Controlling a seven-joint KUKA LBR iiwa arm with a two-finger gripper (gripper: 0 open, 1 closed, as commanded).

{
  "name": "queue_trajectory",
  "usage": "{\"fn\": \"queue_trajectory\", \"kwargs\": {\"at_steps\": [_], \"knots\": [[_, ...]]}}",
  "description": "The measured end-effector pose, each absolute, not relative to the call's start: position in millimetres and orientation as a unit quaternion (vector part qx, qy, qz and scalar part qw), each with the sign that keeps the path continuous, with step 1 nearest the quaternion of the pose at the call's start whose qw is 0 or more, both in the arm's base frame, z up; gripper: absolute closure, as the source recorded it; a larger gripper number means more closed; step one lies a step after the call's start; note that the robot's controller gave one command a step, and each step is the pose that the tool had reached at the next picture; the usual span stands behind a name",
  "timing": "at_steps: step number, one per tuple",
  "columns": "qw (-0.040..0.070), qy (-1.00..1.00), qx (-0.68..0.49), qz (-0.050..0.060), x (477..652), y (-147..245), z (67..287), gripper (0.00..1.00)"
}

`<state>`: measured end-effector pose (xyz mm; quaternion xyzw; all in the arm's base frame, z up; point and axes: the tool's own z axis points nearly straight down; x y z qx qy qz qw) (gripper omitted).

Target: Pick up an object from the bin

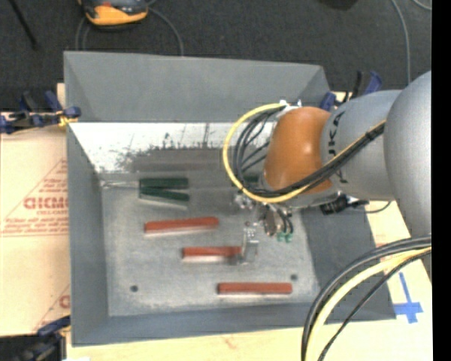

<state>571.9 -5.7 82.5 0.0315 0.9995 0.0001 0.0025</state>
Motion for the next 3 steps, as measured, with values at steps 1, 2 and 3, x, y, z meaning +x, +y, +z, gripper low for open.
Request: {"fn": "queue_trajectory", "kwargs": {"at_steps": [1,2,3], "knots": [[0.001,0.988,0.157,0.000,550.5,62,72,1.00],[0.001,0.988,0.157,0.000,550.6,62,72,1.00],[0.001,0.997,0.081,-0.001,553.0,27,278,1.00]]}}
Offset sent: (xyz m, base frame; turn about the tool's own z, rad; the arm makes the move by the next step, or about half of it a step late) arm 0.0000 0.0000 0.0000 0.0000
